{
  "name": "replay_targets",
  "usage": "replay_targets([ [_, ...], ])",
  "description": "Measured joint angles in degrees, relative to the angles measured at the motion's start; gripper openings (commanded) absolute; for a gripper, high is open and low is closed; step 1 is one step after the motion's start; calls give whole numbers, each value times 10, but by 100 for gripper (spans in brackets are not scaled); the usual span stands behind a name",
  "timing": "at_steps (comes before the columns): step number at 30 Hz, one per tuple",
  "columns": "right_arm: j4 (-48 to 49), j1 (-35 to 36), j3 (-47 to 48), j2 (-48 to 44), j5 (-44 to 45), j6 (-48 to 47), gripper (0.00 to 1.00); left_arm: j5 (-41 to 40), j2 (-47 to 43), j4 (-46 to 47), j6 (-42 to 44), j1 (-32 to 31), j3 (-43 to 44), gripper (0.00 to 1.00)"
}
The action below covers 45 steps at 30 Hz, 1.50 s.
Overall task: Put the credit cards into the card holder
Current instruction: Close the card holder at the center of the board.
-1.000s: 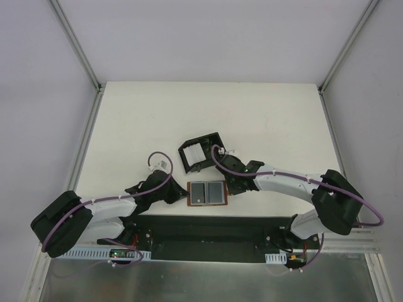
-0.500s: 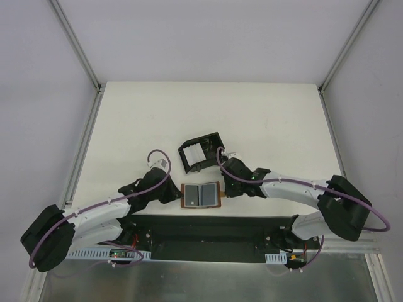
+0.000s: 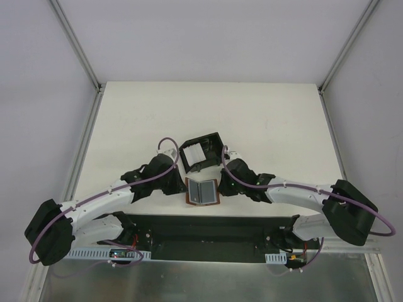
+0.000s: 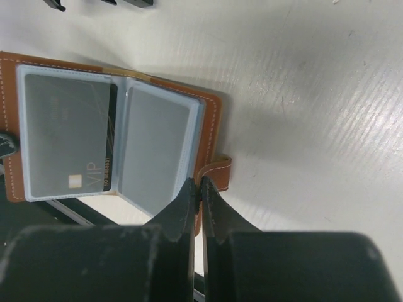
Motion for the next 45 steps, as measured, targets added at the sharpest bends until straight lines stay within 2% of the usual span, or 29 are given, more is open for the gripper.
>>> replay_targets([
  [15,76,1,-50,-21,-15,31,0,31,143,-12,21,-56,132,0],
  [20,57,26,-65,-73,38,35,2,40,213,-6,20,-77,177,1],
  [24,46,39,-76,-127,76,35,2,40,275,4,16,-98,211,11],
  [29,37,39,-83,-129,86,37,2,38,336,12,10,-116,234,37],
  [31,34,38,-90,-129,87,38,3,35,348,9,6,-120,234,43],
  [34,30,39,-96,-129,89,40,3,28,349,12,-2,-123,234,47],
  [45,30,39,-95,-126,88,37,4,-23,261,24,13,-124,184,48],
])
